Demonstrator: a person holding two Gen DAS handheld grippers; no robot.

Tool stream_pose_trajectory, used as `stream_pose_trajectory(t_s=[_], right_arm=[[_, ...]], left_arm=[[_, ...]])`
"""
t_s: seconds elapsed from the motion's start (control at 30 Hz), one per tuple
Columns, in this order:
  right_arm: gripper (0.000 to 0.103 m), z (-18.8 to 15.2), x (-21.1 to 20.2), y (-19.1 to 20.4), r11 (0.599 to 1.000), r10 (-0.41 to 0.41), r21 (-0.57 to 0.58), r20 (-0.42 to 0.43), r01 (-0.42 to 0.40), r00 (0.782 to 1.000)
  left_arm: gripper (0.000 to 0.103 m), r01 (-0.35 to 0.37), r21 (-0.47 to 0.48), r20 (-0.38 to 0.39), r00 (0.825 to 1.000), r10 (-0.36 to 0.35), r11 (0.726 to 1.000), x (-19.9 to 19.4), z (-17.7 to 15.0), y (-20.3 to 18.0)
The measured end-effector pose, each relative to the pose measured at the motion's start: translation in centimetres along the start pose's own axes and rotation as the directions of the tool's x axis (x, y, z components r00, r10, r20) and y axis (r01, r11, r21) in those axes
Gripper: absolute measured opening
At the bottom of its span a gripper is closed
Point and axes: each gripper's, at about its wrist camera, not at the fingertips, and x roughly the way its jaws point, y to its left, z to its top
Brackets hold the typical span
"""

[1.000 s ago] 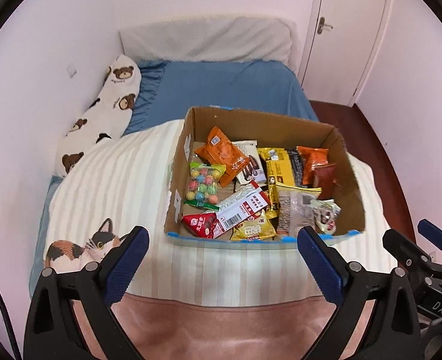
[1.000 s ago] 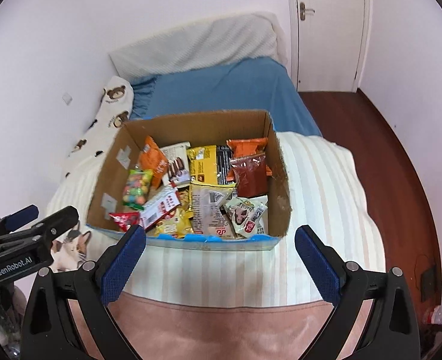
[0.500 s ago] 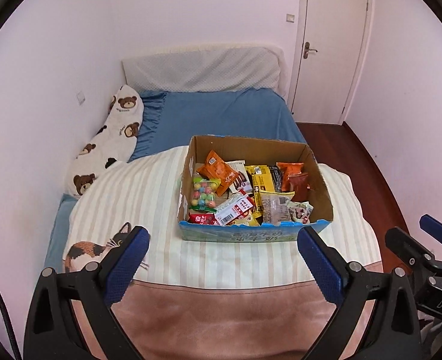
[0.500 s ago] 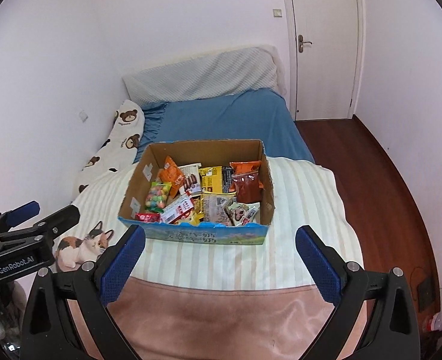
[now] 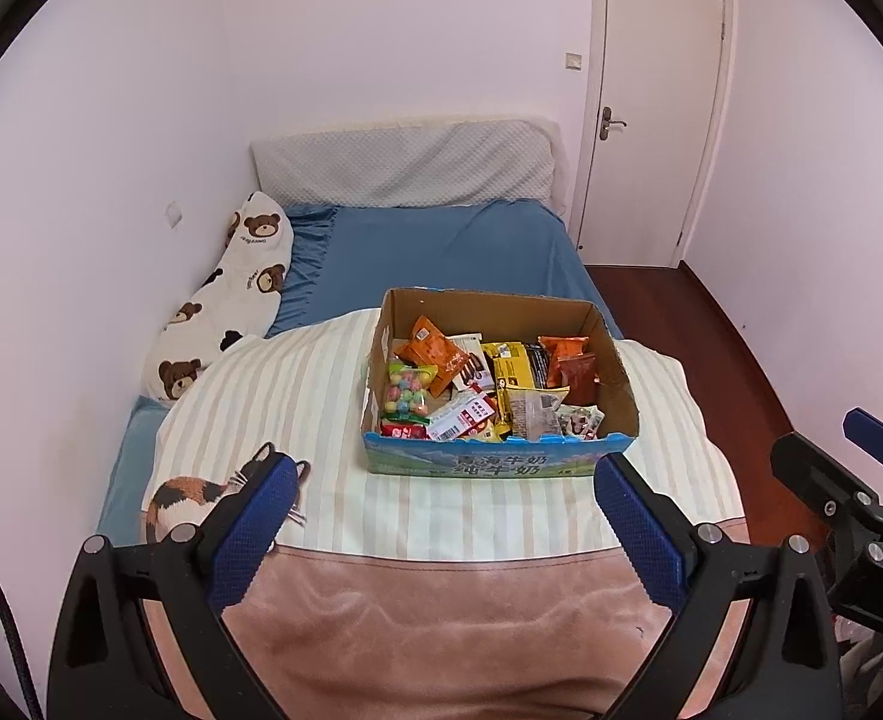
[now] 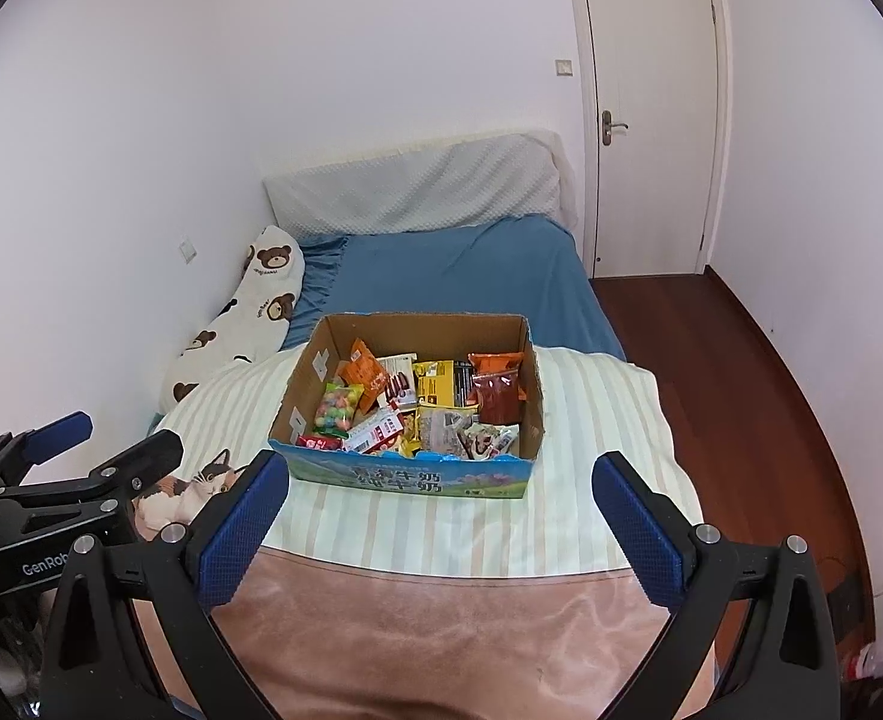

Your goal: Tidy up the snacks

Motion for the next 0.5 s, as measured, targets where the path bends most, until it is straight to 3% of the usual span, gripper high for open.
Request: stream_pose_trajectory(t_s=[0.2,0.5], right_arm=[[0.103,0.0,0.5,-0.2,1.0,-0.011,-0.001,0.007,0.011,1.0],[0.103,0.1,3.8,-1.6,0.998,-0.062,0.021,-0.006,0.062,0.998]], left_arm=[[0.103,0.0,-0.016,0.028,1.0,0.001,1.0,0.1,-0.2,0.0],[0.103,-0.072,0.004,0.029,0.997,0.072,0.997,3.3,0.2,-0.3]])
